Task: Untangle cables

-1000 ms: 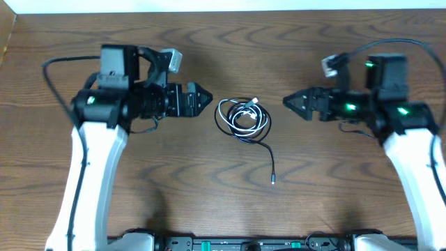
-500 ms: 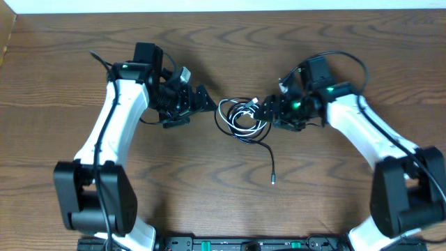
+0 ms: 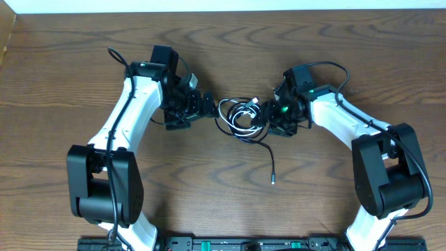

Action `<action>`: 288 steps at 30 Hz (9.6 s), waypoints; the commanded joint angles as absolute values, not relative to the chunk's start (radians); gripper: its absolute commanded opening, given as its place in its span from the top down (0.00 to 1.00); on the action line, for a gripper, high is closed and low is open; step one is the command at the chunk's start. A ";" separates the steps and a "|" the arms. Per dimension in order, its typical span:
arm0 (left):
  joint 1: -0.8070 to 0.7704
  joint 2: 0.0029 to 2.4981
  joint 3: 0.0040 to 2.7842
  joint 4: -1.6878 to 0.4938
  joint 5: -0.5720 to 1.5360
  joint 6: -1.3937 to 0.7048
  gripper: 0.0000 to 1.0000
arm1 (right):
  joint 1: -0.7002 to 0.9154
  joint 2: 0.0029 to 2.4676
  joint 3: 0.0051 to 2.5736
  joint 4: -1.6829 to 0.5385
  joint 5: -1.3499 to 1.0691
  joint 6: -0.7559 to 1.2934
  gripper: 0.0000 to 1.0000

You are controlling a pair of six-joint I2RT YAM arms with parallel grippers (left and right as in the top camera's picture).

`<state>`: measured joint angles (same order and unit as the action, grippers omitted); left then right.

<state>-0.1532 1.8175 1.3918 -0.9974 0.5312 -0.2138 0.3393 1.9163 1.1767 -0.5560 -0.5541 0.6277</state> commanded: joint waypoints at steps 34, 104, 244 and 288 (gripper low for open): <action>-0.163 1.824 1.403 -0.979 0.458 -0.235 0.02 | 0.421 1.919 1.190 -0.549 -0.379 0.722 0.82; -0.163 1.824 1.403 -0.954 0.459 -0.250 0.02 | 0.438 1.855 1.377 -0.616 -0.231 0.495 0.01; -0.163 1.824 1.397 -0.960 0.458 -0.249 0.02 | 0.479 2.085 1.412 -0.385 -0.056 0.277 0.40; -0.163 1.824 1.397 -0.936 0.458 -0.250 0.02 | 0.454 1.589 1.393 -0.529 0.088 0.316 0.70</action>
<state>-0.1612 1.8179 1.3918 -0.9390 0.4648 -0.2405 0.4557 1.5085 1.4319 -0.5133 0.0544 0.3126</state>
